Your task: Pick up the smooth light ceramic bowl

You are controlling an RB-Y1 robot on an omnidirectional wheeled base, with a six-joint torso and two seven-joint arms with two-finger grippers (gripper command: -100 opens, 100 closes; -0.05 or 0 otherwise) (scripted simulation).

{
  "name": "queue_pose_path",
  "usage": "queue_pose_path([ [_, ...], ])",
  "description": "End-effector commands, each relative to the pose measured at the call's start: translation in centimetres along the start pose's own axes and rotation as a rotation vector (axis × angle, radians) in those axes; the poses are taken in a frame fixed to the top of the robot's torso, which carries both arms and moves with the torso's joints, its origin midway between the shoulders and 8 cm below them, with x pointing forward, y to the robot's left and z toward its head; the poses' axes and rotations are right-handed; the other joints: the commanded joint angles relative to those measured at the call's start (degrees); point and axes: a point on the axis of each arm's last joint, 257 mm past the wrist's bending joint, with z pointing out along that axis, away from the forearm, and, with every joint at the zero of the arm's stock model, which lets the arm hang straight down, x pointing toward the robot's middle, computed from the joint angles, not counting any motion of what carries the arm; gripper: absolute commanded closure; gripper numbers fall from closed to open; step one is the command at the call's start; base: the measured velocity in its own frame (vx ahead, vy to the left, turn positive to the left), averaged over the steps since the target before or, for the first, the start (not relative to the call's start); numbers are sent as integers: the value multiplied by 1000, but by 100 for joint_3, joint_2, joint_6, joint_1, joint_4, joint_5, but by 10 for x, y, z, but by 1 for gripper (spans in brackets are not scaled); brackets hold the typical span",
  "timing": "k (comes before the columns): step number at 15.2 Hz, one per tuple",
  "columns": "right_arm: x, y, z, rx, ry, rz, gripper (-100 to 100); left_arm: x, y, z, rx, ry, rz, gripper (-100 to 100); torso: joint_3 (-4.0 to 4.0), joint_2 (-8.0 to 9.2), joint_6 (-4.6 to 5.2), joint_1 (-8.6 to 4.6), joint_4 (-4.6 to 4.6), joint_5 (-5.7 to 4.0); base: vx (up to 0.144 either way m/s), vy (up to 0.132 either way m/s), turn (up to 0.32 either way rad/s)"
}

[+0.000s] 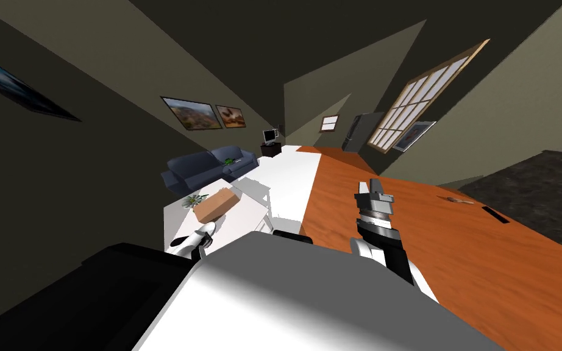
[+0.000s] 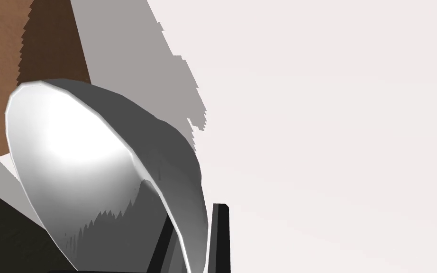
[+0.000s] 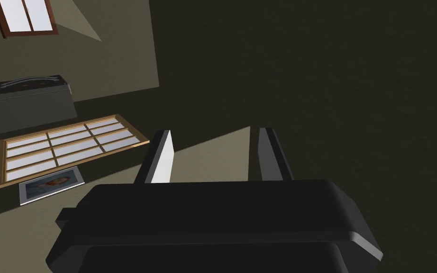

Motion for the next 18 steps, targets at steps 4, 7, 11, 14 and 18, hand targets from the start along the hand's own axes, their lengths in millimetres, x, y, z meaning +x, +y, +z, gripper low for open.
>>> queue_pose_path([
  [4, 0, 0, 0, 0, 0, 0, 0, 30, -12, -1, 5, 30, 51, 100, -1, -4, 4, -1, 1, -3, 35, -10, 198],
  [7, 0, 0, 0, 0, 0, 0, 0, 54, -22, -4, 12, 55, 79, 100, -2, -4, 6, -3, 1, -4, 35, -9, 205],
  [11, 0, 0, 0, 0, 0, 0, 0, 71, -22, -4, 8, 70, 118, 100, 1, -1, 6, -5, 4, -5, 27, -13, 151],
  [14, 0, 0, 0, 0, 0, 0, 0, 98, -27, -7, 10, 97, 154, 100, 3, 2, 5, -6, 5, -5, 25, -11, 189],
  [18, 0, 0, 0, 0, 0, 0, 0, 108, -27, -10, 7, 105, 173, 100, 4, 2, 6, -8, 7, -6, 27, -13, 150],
])
